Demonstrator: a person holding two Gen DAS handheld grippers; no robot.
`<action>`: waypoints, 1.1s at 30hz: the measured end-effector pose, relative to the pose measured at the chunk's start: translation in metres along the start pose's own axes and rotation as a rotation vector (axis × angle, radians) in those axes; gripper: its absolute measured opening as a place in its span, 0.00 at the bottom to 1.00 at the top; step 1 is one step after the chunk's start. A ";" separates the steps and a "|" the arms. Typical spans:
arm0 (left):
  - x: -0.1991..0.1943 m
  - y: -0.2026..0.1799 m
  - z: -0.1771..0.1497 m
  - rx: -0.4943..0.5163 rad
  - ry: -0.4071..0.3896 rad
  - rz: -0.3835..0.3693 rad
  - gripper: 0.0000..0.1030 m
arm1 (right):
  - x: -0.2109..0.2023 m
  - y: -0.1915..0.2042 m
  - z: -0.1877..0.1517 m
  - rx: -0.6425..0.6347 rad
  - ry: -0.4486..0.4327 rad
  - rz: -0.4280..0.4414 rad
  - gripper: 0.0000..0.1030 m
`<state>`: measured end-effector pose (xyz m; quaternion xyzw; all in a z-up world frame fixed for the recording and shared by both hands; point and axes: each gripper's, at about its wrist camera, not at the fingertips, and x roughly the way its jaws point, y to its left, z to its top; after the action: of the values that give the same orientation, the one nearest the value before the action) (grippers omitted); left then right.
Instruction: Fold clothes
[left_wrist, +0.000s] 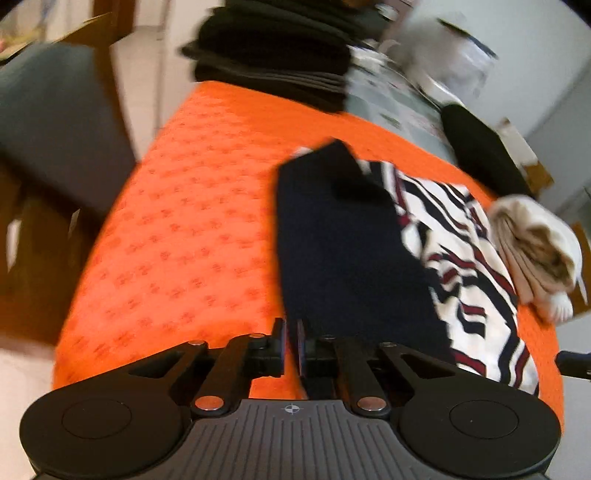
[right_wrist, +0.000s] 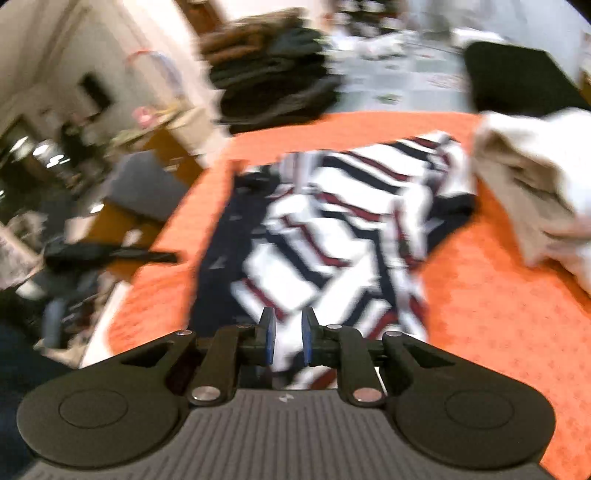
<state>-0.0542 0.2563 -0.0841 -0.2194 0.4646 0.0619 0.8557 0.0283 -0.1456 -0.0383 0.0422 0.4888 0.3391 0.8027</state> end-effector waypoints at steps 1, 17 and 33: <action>-0.004 0.002 -0.001 -0.006 -0.014 0.001 0.13 | 0.002 -0.009 0.000 0.023 0.002 -0.033 0.18; 0.044 -0.084 0.020 0.176 -0.034 -0.150 0.71 | 0.033 -0.057 -0.062 0.270 0.070 -0.245 0.75; 0.051 -0.096 0.024 0.262 -0.093 0.041 0.06 | -0.019 -0.034 -0.036 0.200 -0.117 -0.312 0.19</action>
<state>0.0222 0.1754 -0.0841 -0.0930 0.4329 0.0281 0.8962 0.0102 -0.1923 -0.0564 0.0649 0.4733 0.1571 0.8644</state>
